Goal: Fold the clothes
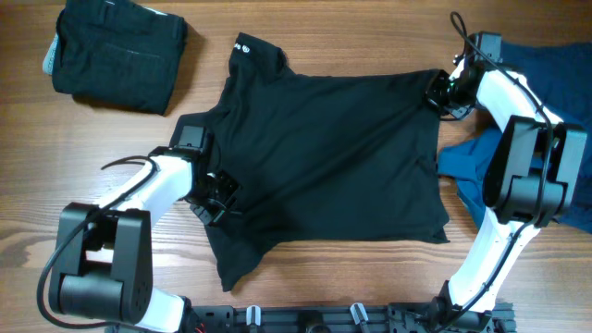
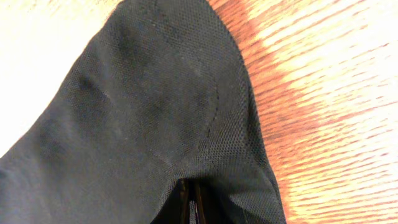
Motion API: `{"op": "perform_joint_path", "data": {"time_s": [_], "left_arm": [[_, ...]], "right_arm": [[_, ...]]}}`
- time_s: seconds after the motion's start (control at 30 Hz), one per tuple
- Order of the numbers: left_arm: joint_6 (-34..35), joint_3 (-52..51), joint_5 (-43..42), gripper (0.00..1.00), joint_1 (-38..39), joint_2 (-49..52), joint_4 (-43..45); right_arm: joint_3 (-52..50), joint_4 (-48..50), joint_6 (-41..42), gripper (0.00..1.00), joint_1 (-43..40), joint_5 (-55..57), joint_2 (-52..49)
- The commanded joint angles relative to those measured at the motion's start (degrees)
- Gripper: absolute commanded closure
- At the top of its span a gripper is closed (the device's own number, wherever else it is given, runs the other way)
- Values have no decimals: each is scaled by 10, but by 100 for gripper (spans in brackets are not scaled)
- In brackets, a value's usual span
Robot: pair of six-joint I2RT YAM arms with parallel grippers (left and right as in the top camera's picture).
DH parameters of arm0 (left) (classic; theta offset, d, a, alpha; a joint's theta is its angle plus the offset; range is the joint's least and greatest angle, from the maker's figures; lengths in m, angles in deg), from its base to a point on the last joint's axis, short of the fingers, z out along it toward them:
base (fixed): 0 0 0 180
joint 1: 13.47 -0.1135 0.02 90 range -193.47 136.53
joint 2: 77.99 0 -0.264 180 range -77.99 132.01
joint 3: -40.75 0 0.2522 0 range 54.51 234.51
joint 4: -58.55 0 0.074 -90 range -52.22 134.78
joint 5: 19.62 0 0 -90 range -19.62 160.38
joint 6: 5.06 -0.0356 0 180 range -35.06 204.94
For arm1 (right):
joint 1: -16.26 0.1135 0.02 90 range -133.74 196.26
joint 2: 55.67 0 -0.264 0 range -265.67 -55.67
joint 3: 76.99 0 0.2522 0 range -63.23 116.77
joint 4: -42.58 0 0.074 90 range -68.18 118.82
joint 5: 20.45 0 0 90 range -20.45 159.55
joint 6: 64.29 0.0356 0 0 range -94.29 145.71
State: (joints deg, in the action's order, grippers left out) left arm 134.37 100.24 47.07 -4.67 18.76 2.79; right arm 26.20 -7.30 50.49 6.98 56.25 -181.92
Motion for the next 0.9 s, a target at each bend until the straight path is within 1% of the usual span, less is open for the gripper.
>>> {"op": "perform_joint_path", "data": {"time_s": [0.0, 0.07, 0.1, 0.13, 0.17, 0.2, 0.23, 0.27, 0.33, 0.47, 0.53, 0.6, 0.7, 0.8, 0.87], "left_arm": [[-12, -38, -1, 96, 48, 38, 32], [-12, -38, -2, 96, 76, 30, 61], [-12, -38, 0, 96, 89, 25, 72], [-12, -35, 6, 96, 101, 17, 79], [-12, -31, 17, 96, 112, 9, 80], [-12, -28, 25, 96, 120, 1, 79], [-10, -18, 45, 96, 135, -22, 73], [-10, -13, 56, 96, 140, -35, 68], [-10, -1, 79, 96, 144, -62, 49], [-10, 24, 162, 96, 142, -130, -9], [-10, 32, 210, 95, 142, -163, -25], [-10, 35, 230, 93, 142, -191, -29], [-20, 39, 234, 93, 142, -224, -15], [-66, 46, 234, 91, 142, -232, 30], [-105, 53, 232, 87, 142, -222, 72]], "right_arm": [[35, -45, -23, 93, -20, 117, -55], [67, -84, -24, 93, -20, 136, -55], [82, -103, -29, 90, -20, 139, -55], [96, -125, -30, 84, -20, 140, -55], [111, -150, -29, 67, -20, 140, -55], [128, -176, -24, 54, -20, 139, -55], [154, -216, -21, 39, -19, 139, -54], [165, -233, -21, 34, -19, 139, -50], [176, -255, -21, 32, -19, 139, -35], [179, -276, -24, 30, -19, 128, 24], [179, -281, -41, 27, -19, 104, 64], [179, -288, -62, 24, -19, 57, 102], [179, -309, -94, 22, -19, -21, 151], [178, -346, -99, 22, -16, -59, 183], [178, -371, -124, 23, -10, -92, 194]]}}
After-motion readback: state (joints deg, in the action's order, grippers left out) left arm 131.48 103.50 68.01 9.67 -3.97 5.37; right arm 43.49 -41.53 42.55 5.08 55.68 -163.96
